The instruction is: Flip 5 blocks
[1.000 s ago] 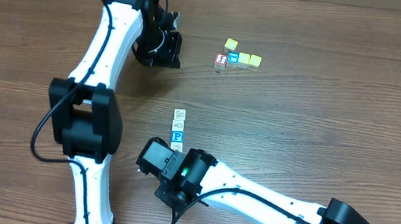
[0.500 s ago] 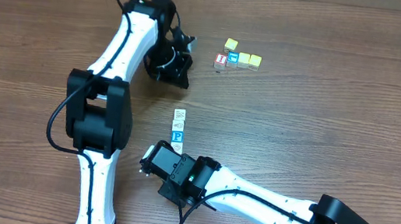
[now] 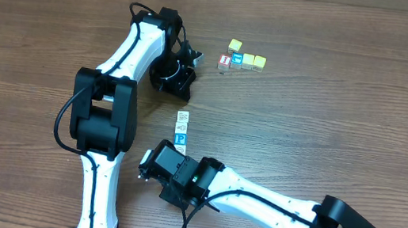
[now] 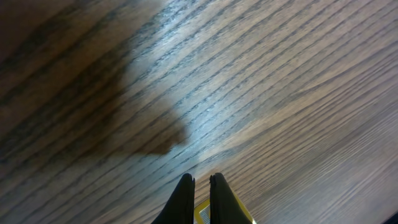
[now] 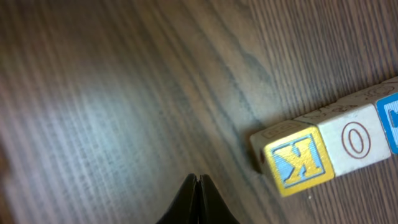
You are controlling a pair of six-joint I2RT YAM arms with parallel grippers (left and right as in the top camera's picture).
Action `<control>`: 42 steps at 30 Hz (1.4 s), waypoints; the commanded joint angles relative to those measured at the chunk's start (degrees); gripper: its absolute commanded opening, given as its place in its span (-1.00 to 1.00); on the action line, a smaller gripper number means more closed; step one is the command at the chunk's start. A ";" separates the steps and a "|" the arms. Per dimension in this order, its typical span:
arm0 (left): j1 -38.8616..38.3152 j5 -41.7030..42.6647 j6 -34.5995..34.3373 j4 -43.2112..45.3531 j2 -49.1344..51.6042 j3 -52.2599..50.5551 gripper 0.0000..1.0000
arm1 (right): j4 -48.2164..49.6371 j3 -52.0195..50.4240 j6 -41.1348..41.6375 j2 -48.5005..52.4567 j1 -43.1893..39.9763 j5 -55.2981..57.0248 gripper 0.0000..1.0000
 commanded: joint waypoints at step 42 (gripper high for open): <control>-0.07 -0.55 4.83 -1.20 0.55 -3.32 -0.92 | 7.93 -4.11 0.11 4.20 -4.68 -0.35 -0.92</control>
